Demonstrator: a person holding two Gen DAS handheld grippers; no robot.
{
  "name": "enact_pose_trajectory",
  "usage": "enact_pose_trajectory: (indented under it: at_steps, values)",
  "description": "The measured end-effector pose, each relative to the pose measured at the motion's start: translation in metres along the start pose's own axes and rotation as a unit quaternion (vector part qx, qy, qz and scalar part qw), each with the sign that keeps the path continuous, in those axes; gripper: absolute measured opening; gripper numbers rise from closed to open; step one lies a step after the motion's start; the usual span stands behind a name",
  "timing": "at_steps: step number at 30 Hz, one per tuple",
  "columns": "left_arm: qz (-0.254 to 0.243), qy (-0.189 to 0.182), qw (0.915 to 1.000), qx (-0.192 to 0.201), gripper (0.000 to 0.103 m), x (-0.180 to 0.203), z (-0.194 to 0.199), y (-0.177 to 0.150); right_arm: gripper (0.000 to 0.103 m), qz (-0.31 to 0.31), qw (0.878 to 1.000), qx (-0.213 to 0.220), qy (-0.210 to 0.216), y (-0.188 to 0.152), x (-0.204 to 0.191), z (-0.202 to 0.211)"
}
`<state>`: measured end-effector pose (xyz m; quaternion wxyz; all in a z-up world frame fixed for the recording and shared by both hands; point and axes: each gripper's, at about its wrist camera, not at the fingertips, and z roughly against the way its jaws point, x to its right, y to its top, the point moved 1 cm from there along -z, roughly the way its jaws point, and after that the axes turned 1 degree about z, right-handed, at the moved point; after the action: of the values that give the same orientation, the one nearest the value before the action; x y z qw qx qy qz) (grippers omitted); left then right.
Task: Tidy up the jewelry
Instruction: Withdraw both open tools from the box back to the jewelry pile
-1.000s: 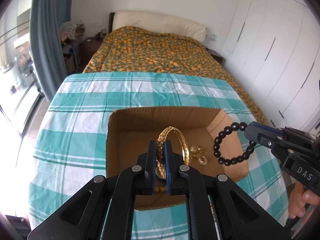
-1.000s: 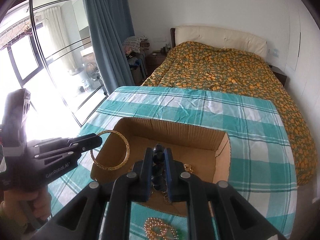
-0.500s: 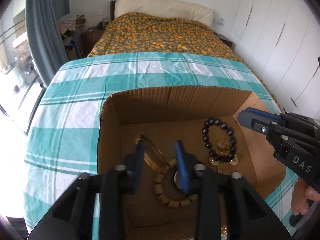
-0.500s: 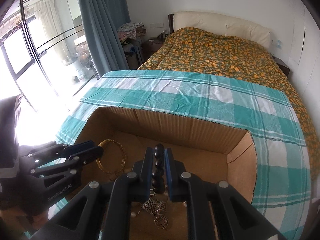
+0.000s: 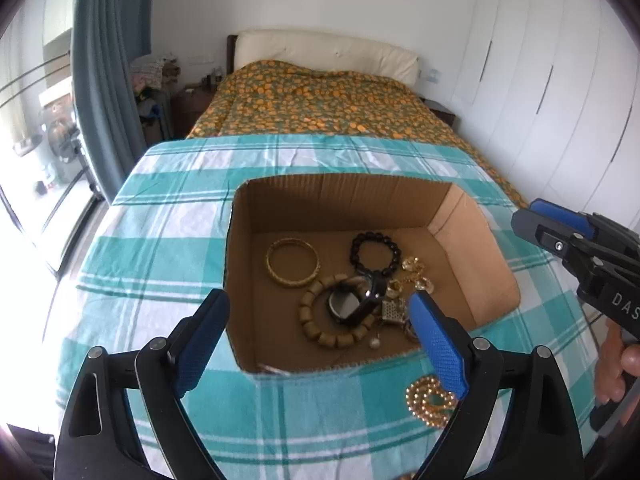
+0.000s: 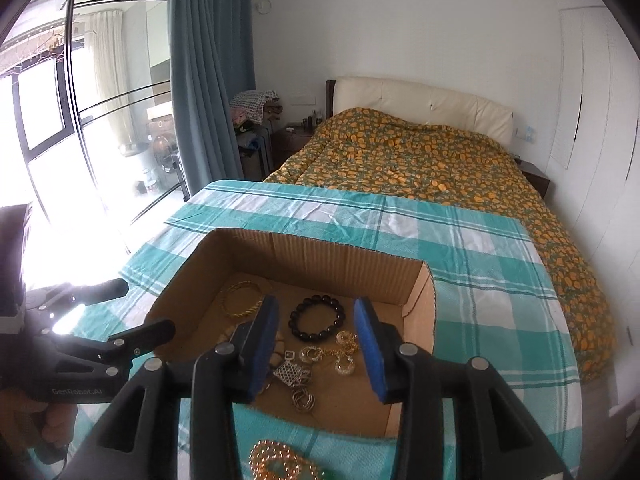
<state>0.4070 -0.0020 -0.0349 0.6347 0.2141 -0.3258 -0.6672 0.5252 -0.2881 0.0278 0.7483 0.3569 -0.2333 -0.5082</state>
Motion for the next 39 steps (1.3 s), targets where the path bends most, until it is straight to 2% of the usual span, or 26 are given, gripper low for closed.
enact_pose_trajectory:
  at_steps: [7,18,24,31,35,39]
  values:
    - [0.001,0.017,0.9995,0.027,0.093,0.012,0.049,-0.031,0.045,0.014,1.0,0.023,-0.006,-0.041,-0.017,0.067]
    - [-0.018,0.03,0.9978,0.055,0.096,0.026,0.095,-0.065,0.045,0.015,0.998,0.044,-0.03,-0.091,-0.03,0.122]
    - [-0.014,0.022,0.9992,0.031,0.096,0.028,0.092,-0.096,0.045,-0.004,0.998,0.045,-0.036,-0.116,-0.029,0.135]
    - [0.011,0.02,0.9997,0.006,0.096,0.011,0.091,-0.138,0.045,-0.028,0.997,0.045,-0.047,-0.15,-0.022,0.144]
    - [0.033,0.009,0.9993,-0.011,0.096,0.004,0.09,-0.164,0.045,-0.03,0.998,0.028,-0.046,-0.174,-0.021,0.143]
    - [0.031,0.005,0.9991,-0.03,0.096,0.009,0.087,-0.189,0.045,-0.028,0.999,0.006,-0.036,-0.198,-0.021,0.138]
